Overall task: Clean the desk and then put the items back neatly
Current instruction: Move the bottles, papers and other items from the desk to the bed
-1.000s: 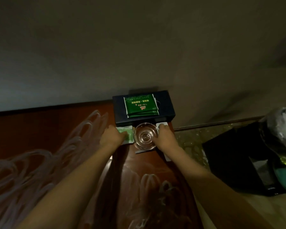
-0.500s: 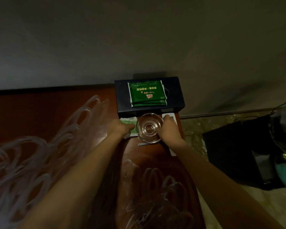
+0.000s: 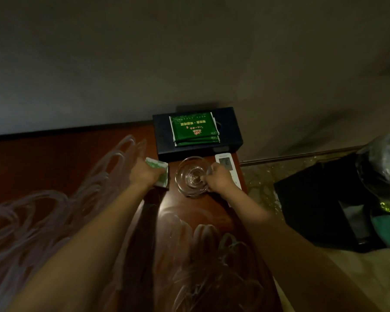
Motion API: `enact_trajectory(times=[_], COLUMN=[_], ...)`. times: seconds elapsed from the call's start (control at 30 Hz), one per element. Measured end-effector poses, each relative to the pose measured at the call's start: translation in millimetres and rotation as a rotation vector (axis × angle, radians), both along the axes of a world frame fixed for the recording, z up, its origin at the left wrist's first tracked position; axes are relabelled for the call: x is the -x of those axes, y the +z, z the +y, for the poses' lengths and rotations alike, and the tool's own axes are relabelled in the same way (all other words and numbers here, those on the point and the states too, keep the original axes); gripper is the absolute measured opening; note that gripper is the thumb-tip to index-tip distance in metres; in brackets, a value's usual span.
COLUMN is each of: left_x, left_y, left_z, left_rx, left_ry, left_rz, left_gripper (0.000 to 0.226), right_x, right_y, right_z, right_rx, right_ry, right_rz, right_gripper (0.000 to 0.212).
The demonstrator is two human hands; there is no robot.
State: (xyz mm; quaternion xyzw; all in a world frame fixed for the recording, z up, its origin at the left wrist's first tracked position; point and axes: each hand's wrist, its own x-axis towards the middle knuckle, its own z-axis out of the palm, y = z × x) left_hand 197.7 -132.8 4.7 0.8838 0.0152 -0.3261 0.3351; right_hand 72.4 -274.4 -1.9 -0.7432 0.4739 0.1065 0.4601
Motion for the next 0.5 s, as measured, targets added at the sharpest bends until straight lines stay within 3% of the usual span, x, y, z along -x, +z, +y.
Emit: enact_trajectory(times=[0.27,0.5], left_x=[31.1,130.5], left_y=[35.8,83.1], left_z=[-8.4,-43.0], left_rx=[-0.023,0.068], left_ry=[-0.197,-0.433], left_rz=[-0.152,-0.191], left_gripper=[0.052,0.050], right_x=[61.8,192.6], right_y=[26.0,78.7], right_z=[-0.7,-0.9], right_rx=[-0.076,-0.088], right_ry=[-0.124,-0.352], right_rz=[-0.070,-0.239], right_gripper=[0.027,0.022])
